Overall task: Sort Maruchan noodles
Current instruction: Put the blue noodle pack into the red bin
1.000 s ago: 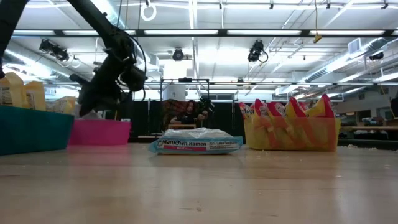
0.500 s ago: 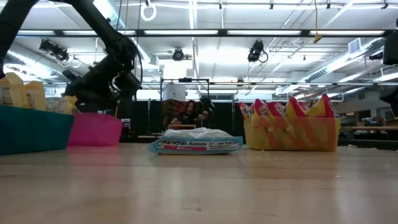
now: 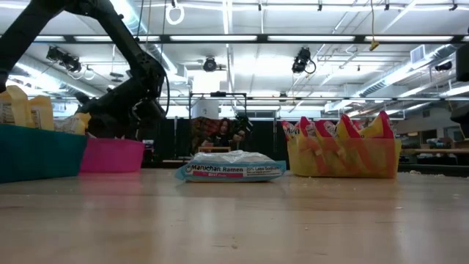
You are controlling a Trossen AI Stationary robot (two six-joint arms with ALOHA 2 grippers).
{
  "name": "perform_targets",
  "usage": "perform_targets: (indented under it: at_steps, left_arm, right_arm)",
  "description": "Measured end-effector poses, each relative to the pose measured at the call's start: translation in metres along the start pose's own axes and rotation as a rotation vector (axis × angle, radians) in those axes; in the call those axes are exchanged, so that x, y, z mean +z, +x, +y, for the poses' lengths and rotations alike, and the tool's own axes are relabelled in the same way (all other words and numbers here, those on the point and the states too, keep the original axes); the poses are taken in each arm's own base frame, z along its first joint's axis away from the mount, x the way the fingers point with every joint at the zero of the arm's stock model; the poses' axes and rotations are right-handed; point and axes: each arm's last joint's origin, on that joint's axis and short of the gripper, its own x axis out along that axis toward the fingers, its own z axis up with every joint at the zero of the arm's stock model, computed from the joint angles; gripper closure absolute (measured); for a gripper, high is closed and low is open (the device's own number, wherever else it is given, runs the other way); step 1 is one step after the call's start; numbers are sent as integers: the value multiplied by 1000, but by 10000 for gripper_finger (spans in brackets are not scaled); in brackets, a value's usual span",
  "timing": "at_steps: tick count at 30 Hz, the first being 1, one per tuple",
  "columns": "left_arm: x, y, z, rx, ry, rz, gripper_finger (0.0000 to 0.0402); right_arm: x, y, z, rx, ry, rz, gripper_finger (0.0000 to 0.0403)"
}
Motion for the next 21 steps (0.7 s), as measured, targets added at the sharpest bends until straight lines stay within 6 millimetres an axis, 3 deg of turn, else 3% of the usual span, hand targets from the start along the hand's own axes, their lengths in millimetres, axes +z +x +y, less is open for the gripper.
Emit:
perform_targets:
  at_steps: [7,13,21]
  left_arm:
    - [-2,-3,-3,75,15,-49,385]
    - [-14,-12,-4,68,8,-107,316]
    - [-50,-32,7,-66,-57,-223,225]
  right_arm:
    - [-1,0,-2,-19,-12,14,211]
    - [-2,0,-3,-31,-18,23,211]
    - [-3,0,-3,-27,-18,29,211]
